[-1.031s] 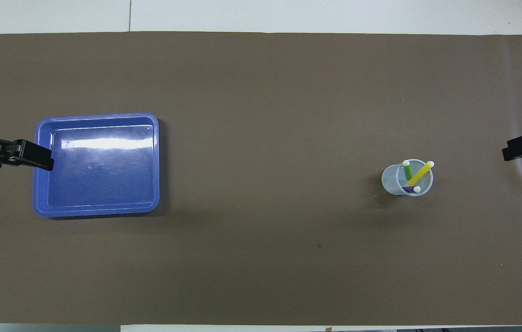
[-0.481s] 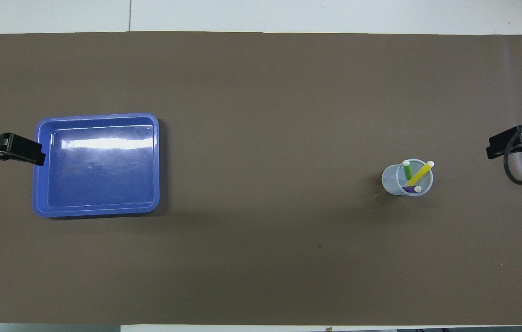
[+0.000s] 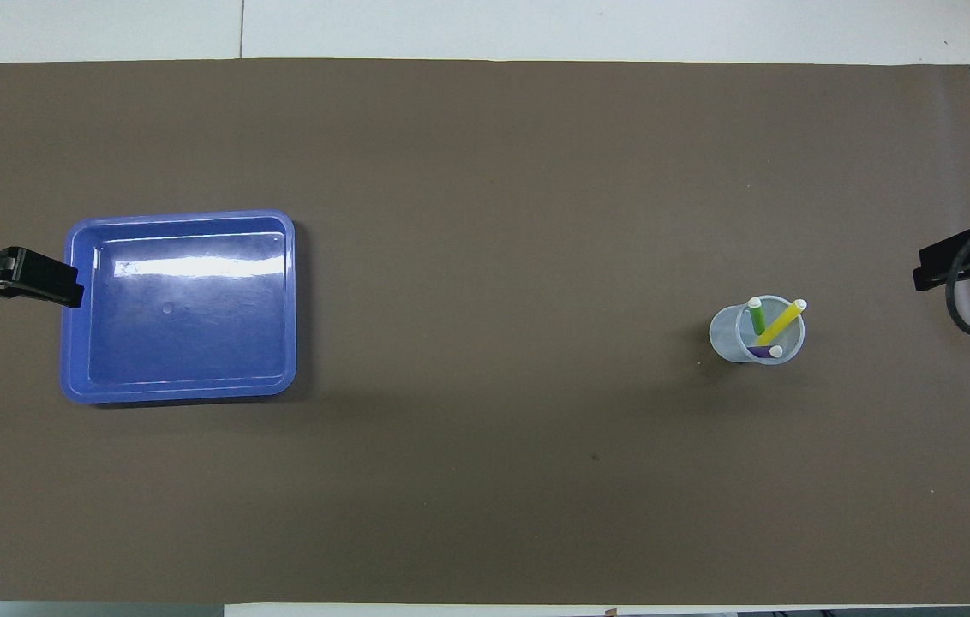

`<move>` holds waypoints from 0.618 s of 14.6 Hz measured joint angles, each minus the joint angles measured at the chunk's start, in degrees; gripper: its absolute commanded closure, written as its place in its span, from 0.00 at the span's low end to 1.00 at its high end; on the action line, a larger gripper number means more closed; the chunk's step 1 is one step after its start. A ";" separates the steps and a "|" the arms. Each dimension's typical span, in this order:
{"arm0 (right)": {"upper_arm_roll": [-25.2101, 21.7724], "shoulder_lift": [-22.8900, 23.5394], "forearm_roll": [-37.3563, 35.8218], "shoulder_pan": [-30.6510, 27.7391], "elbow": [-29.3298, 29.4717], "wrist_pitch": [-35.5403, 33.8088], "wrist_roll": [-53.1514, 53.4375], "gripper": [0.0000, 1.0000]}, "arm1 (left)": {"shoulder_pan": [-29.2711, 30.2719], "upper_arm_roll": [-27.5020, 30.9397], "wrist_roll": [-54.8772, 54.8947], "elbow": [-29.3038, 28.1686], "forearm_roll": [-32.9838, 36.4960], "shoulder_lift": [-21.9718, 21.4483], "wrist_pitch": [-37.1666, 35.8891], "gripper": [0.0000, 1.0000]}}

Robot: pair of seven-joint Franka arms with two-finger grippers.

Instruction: Transfer and insert pens with both arms

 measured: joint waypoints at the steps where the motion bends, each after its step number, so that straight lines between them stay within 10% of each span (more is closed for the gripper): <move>1: 0.00 0.00 0.00 -0.05 0.22 0.00 0.00 0.00 | 0.00 0.05 0.00 0.00 0.11 0.00 0.00 0.00; 9: 0.09 -0.01 0.00 -0.05 1.69 -0.15 0.02 0.00 | 0.07 0.17 -0.01 0.04 0.18 -0.02 0.00 0.00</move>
